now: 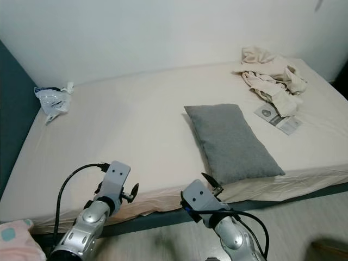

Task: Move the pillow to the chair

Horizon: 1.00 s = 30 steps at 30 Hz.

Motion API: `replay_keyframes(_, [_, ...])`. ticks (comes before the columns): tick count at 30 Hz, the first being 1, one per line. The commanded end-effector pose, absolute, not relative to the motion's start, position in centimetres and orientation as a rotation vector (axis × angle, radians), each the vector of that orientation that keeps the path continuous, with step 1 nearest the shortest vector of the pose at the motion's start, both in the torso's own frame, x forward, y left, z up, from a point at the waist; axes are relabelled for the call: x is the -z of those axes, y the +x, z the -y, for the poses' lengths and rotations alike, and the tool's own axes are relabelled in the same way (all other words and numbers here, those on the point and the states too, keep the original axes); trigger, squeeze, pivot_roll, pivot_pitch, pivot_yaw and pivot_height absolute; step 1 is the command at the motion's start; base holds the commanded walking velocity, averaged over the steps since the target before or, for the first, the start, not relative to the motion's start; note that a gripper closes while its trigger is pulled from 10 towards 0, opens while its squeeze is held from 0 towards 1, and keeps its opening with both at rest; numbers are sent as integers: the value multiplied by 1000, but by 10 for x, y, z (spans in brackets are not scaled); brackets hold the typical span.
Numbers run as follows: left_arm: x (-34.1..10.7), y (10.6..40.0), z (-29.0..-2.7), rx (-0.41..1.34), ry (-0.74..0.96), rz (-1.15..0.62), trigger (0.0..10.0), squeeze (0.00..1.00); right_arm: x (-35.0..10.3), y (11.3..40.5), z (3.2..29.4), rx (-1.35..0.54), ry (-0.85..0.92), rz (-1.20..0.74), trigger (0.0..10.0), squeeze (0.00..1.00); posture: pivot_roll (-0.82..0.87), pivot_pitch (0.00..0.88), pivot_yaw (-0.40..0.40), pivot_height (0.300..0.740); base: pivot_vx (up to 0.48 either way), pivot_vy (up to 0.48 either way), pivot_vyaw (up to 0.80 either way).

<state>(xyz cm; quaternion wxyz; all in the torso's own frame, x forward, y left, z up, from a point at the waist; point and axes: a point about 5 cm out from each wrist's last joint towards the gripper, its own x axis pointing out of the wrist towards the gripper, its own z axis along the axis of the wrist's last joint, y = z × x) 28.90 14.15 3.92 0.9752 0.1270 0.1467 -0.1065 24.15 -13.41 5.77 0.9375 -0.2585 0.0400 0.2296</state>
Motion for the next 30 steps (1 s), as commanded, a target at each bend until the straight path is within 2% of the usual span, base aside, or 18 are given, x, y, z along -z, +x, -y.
replay_keyframes(1, [-35, 290, -145, 210, 258, -320, 10000, 0, -54, 241, 130, -482, -510, -87, 10000, 0, -134, 167, 94, 740, 0, 0, 0])
replay_keyframes(16, [-48, 309, -144, 184, 240, -272, 10000, 0, -54, 253, 128, -471, -501, -83, 10000, 0, -159, 126, 140, 740, 0, 0, 0])
replay_keyframes(30, [-46, 308, -139, 149, 177, -276, 10000, 0, -55, 254, 139, -471, -497, -78, 10000, 0, -114, 119, 79, 740, 0, 0, 0])
